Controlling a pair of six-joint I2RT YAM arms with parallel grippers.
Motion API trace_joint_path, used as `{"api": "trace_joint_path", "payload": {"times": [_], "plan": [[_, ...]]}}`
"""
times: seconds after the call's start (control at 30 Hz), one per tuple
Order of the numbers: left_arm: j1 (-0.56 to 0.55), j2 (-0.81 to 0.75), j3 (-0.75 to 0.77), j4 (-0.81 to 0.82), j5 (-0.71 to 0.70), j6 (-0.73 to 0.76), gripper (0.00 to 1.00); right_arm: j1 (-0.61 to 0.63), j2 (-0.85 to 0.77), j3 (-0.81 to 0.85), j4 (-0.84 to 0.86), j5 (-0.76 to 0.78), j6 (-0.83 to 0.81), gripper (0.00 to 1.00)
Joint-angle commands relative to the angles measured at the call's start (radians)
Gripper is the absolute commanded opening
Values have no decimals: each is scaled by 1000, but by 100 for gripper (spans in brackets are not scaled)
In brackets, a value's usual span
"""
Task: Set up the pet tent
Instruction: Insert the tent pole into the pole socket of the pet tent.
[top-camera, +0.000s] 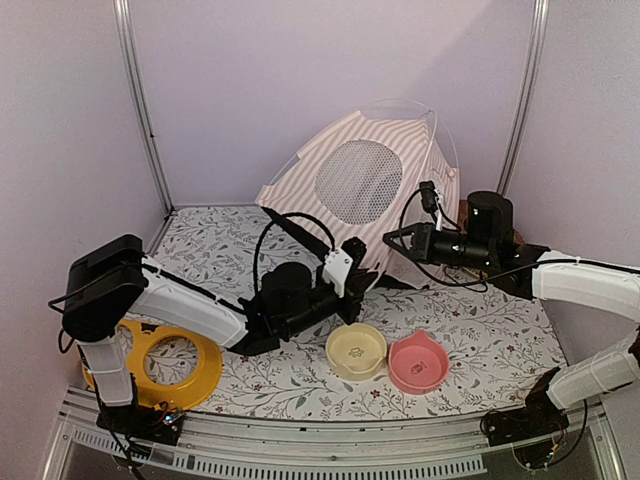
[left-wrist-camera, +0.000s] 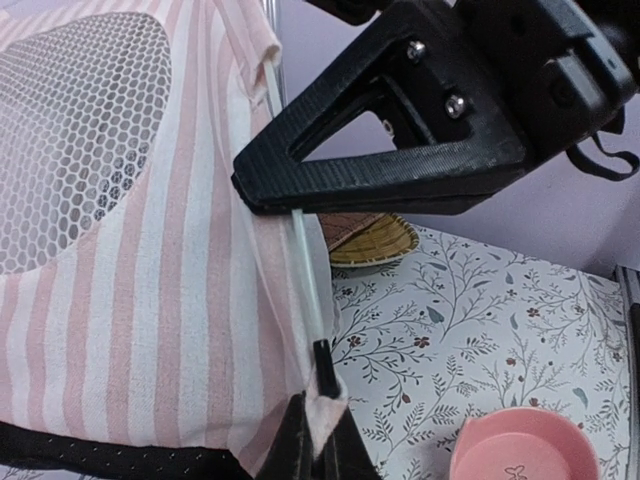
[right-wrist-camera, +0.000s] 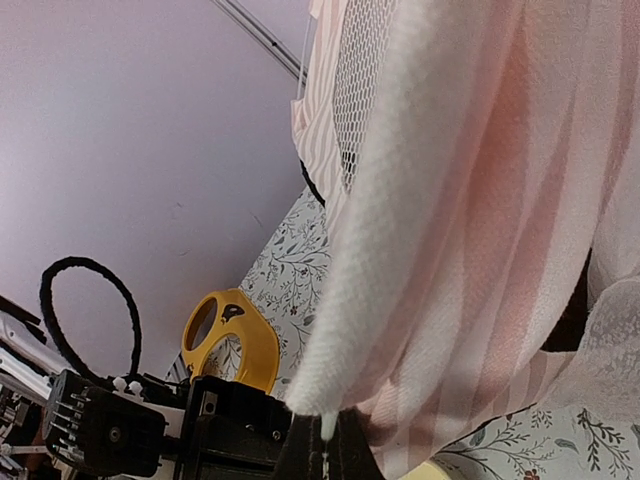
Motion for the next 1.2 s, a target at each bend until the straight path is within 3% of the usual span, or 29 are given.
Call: {"api": "trace_joint_path", "payload": {"times": [0.0,0.47,0.87,1.17], "plan": [[-37,10,-16,-66,-11,53,0,-37,14,42,97,106,-28,0],[-37,44,31,-123,-1,71,0,13,29,44,201,-15,29,0],[-33,6,-22,-84,-29,81,0,-62,-4,68,-4,111,-34,0],[-32,12,1,-98,2,90,0,-61,18,71,44,63,-25,0]]}}
